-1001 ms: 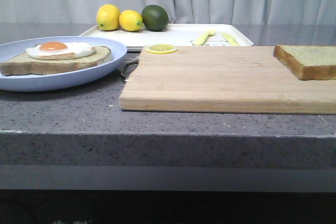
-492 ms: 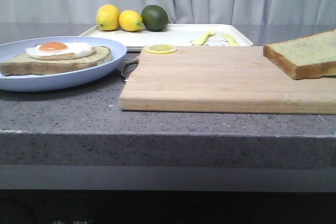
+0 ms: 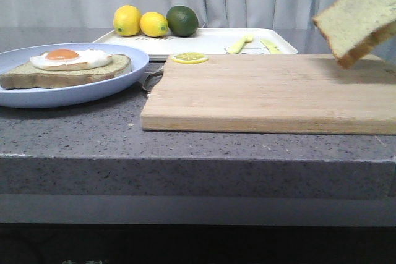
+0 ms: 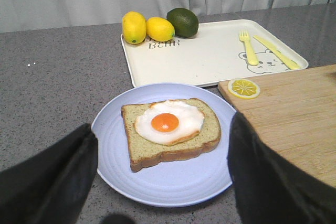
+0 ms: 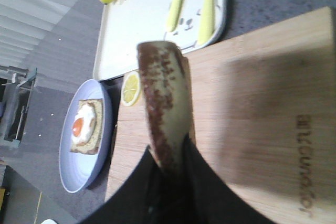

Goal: Place bread and move sandwich to tray
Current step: 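Grasp the bread slice edge with the right gripper and lift it, then carry the bread over the egg toast and lay it on top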

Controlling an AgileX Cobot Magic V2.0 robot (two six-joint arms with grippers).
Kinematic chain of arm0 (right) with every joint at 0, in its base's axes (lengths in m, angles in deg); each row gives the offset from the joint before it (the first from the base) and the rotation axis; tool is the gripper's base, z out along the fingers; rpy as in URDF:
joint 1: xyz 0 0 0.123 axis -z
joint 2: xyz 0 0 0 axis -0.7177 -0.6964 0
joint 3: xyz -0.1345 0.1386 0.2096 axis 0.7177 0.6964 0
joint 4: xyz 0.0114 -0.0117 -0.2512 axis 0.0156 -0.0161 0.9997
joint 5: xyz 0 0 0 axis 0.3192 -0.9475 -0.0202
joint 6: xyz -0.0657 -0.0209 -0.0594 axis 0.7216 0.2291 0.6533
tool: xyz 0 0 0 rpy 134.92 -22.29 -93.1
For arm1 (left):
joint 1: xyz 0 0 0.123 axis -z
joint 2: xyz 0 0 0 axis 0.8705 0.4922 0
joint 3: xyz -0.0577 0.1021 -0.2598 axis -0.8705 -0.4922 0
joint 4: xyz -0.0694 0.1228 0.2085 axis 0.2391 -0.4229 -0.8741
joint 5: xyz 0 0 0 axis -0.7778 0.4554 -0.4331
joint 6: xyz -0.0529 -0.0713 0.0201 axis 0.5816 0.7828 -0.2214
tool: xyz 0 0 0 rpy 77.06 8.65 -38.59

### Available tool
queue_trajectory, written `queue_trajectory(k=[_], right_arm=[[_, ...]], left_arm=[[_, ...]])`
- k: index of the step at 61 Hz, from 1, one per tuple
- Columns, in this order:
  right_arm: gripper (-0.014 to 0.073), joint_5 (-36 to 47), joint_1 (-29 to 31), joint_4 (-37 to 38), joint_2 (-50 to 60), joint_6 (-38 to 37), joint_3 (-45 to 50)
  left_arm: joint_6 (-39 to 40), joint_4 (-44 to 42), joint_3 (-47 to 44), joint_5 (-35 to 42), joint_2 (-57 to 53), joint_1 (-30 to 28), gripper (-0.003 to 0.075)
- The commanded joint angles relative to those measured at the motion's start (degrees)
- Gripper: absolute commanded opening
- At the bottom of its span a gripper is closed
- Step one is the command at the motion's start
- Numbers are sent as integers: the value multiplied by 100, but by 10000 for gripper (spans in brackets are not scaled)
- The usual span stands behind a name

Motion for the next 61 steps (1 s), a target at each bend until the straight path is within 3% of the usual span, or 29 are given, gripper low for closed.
queue_trajectory(k=[1,17,33,54,61], right_arm=[[11,-885,-241,-645,246,-53,-162],[11,-869,-1377,-933,246,-143,-162],[11,-507,-2555,-2248,241,-143,-162],[11,1792,-4566,-4001,8,-87,-162],[11,2473,-5041,-3999,-274,-69,-419]], left_arm=[[47,-5,163,491,59,42,512],[47,-5,163,491,59,42,512],[47,-5,163,491,59,42,512],[47,-5,163,491,59,42,512],[47,-5,163,491,59,42,512]])
